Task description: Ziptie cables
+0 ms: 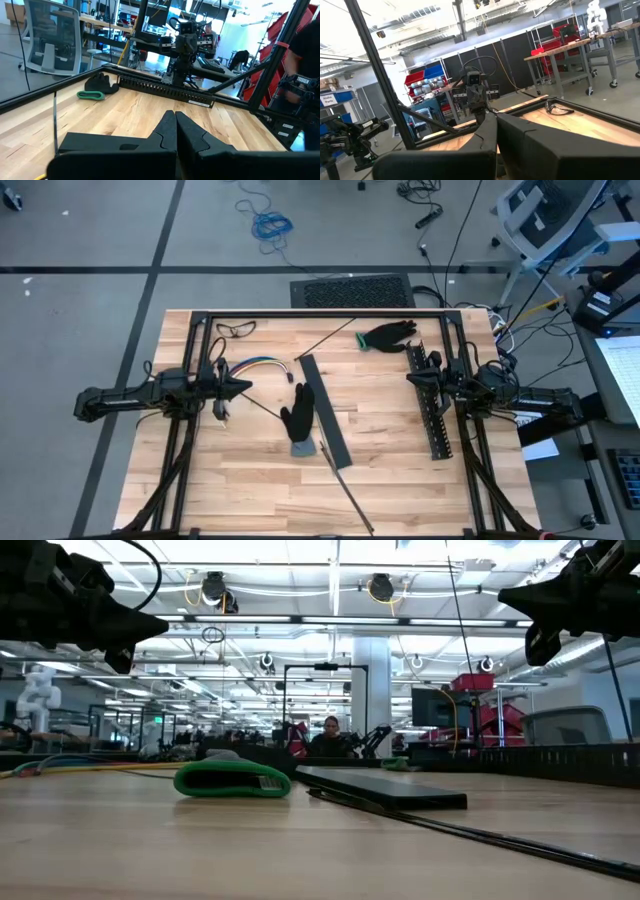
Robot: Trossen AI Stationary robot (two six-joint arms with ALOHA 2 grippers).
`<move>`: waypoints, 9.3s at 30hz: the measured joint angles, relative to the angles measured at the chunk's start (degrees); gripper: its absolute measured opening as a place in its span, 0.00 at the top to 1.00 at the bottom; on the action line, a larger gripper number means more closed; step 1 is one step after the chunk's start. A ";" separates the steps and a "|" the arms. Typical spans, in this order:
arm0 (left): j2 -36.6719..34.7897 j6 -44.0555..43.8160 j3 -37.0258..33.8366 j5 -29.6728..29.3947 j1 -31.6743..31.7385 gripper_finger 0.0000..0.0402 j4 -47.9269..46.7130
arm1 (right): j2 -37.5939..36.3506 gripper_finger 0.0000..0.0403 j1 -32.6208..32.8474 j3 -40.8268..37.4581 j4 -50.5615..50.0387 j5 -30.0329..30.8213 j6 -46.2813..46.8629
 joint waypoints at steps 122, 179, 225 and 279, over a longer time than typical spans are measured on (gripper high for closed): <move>0.00 -0.02 0.01 0.02 -0.01 1.00 0.01 | 0.34 1.00 -0.01 0.02 0.78 0.18 -2.21; 4.88 -1.02 7.88 -3.42 0.98 1.00 13.83 | 69.38 0.97 3.19 69.74 -17.03 10.95 2.07; 47.34 6.42 46.64 -8.81 -8.84 1.00 -14.31 | 114.91 1.00 34.14 66.55 -11.57 -9.60 39.91; 47.01 10.98 46.64 -15.68 -8.71 1.00 -19.68 | 93.57 1.00 16.85 66.14 -36.63 11.22 33.32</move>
